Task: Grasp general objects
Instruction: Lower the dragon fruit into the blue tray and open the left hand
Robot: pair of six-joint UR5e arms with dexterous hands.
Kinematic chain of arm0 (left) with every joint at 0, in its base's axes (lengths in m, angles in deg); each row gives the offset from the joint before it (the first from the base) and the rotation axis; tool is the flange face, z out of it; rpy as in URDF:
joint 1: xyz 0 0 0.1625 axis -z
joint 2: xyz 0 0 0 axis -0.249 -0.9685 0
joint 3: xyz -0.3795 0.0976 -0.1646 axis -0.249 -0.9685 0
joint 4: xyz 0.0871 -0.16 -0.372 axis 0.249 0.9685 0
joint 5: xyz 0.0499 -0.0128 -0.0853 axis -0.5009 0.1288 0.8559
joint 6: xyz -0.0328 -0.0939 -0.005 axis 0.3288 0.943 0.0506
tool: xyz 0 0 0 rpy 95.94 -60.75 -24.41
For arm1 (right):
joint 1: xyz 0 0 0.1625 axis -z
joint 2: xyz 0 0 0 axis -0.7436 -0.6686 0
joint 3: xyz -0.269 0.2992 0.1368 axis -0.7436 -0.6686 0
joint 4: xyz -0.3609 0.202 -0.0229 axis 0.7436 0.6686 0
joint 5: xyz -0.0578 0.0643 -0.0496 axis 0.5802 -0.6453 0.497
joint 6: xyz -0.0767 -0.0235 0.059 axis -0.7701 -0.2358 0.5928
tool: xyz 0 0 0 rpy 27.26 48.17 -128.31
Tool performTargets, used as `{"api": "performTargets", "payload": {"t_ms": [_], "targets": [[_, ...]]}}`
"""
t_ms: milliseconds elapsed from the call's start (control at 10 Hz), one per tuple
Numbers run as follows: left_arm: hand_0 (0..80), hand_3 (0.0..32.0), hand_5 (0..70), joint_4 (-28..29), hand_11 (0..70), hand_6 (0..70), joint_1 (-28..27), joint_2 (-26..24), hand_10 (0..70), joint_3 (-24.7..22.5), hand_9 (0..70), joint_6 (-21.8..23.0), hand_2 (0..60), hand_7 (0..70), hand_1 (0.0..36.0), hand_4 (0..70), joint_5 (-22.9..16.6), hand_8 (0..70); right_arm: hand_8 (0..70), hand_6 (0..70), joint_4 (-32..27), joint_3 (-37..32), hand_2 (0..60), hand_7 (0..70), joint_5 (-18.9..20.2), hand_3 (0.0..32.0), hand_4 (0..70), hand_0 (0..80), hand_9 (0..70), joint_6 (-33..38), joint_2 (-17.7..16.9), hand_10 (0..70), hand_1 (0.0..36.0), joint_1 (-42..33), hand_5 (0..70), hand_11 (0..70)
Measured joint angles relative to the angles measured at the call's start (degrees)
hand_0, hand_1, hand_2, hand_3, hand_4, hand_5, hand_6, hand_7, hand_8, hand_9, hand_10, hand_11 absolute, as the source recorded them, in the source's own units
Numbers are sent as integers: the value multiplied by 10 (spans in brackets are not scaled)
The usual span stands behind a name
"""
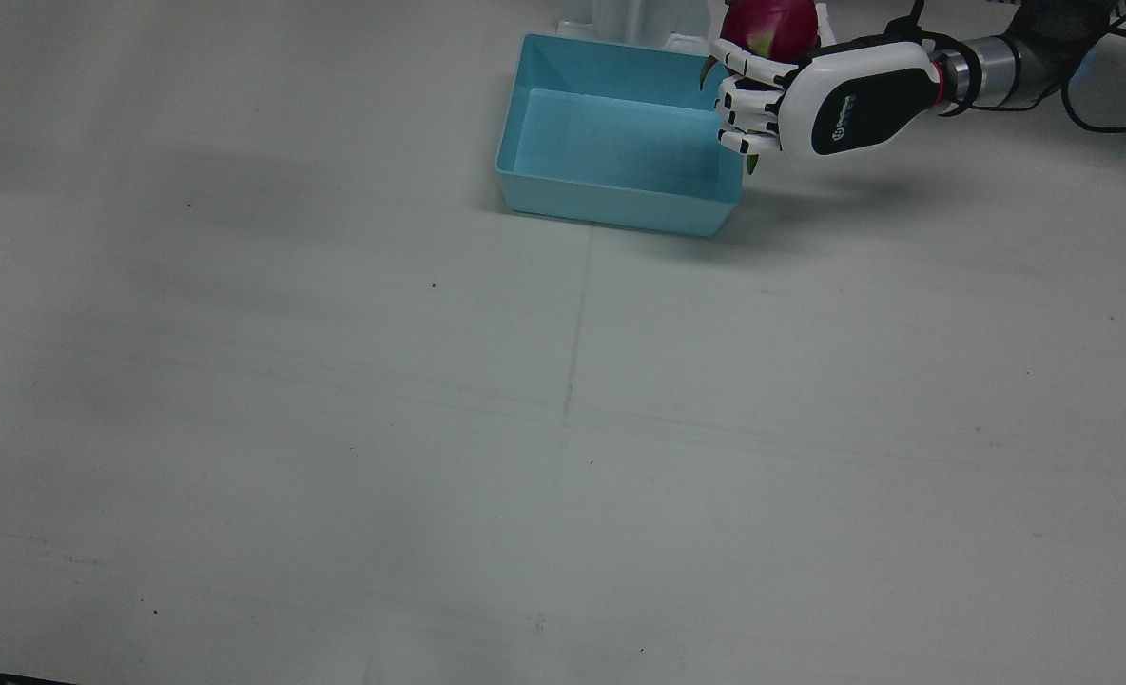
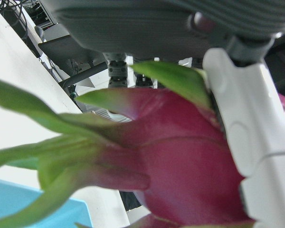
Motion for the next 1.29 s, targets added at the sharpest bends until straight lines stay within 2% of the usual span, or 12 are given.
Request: {"api": "performTargets", "payload": {"t_ms": [597, 697, 796, 1095, 1194, 1294], "targets": [[759, 0, 337, -85, 556, 395, -32, -93, 399, 0, 431, -5, 0, 697, 61, 700, 14, 419, 0, 0, 0, 0, 0, 0, 0, 0, 0, 0, 0, 0, 0, 0, 0, 0, 0, 0], [653, 0, 312, -88, 530, 386, -33, -99, 381, 0, 415, -5, 0, 678, 58, 700, 14, 407, 0, 0, 0, 0, 0, 0, 0, 0, 0, 0, 0, 0, 0, 0, 0, 0, 0, 0], [581, 0, 263, -90, 485, 366, -34, -104, 348, 0, 373, -5, 0, 643, 40, 700, 15, 377, 0, 0, 0, 0, 0, 0, 0, 0, 0, 0, 0, 0, 0, 0, 0, 0, 0, 0], [566, 0, 212, -100, 390, 315, -42, -123, 274, 2, 267, -4, 0, 582, 39, 700, 15, 299, 0, 0, 0, 0, 0, 0, 0, 0, 0, 0, 0, 0, 0, 0, 0, 0, 0, 0], [566, 0, 195, -106, 349, 289, -47, -130, 245, 3, 221, -4, 0, 542, 45, 700, 15, 266, 0, 0, 0, 0, 0, 0, 0, 0, 0, 0, 0, 0, 0, 0, 0, 0, 0, 0], [562, 0, 186, -112, 341, 270, -51, -138, 239, 5, 183, -4, 0, 512, 49, 700, 15, 240, 0, 0, 0, 0, 0, 0, 0, 0, 0, 0, 0, 0, 0, 0, 0, 0, 0, 0]]}}
